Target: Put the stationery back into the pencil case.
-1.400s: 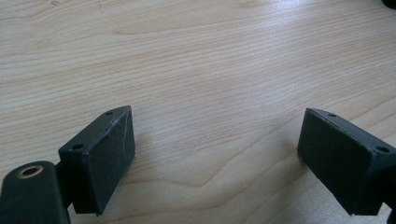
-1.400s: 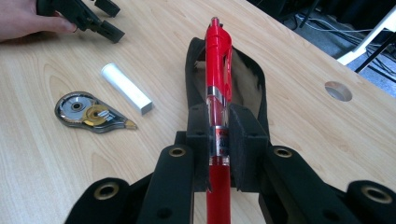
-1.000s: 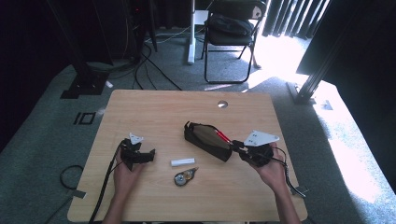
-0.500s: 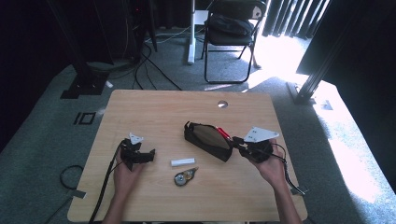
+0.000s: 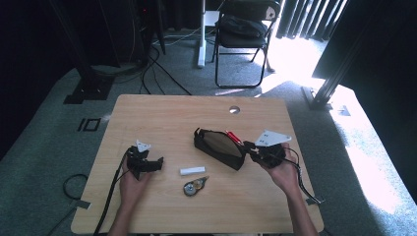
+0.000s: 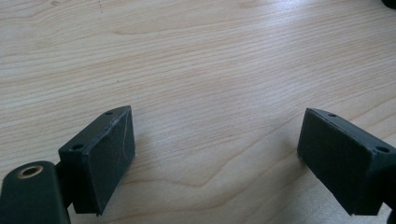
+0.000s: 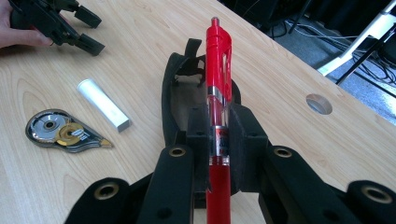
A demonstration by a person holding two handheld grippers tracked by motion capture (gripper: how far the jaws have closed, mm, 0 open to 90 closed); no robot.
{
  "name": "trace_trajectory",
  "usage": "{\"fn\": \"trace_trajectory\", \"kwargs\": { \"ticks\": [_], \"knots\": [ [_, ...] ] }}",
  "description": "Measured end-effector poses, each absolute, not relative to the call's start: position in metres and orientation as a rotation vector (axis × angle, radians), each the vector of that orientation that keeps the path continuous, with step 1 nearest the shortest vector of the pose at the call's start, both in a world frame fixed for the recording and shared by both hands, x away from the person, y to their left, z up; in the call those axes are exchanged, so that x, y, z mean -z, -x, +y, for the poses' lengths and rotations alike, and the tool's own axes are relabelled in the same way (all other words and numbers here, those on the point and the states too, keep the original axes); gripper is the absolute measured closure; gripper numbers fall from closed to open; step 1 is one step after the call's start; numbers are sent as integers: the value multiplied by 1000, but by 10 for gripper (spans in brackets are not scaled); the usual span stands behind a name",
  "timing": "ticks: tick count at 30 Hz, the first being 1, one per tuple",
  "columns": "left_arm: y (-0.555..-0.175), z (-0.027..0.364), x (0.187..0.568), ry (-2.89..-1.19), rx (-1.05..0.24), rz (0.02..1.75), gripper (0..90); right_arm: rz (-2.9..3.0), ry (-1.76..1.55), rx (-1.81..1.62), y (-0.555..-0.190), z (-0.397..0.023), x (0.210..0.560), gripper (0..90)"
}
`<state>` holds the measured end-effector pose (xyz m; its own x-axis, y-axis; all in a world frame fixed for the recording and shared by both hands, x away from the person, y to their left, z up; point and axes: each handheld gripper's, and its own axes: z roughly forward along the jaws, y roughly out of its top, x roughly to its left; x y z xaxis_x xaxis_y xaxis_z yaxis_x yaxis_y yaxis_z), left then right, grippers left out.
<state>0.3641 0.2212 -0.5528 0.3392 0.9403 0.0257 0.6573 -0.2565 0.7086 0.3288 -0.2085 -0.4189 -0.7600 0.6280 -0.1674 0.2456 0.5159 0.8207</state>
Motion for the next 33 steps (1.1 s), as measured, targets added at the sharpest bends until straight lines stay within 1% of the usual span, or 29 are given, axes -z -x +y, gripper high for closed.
{"fn": "trace_trajectory", "kwargs": {
  "ticks": [33],
  "knots": [
    [-364, 221, 553, -2008, -607, 1394, 116, 2319, -689, -1145, -344, -196, 412, 794]
  ]
}}
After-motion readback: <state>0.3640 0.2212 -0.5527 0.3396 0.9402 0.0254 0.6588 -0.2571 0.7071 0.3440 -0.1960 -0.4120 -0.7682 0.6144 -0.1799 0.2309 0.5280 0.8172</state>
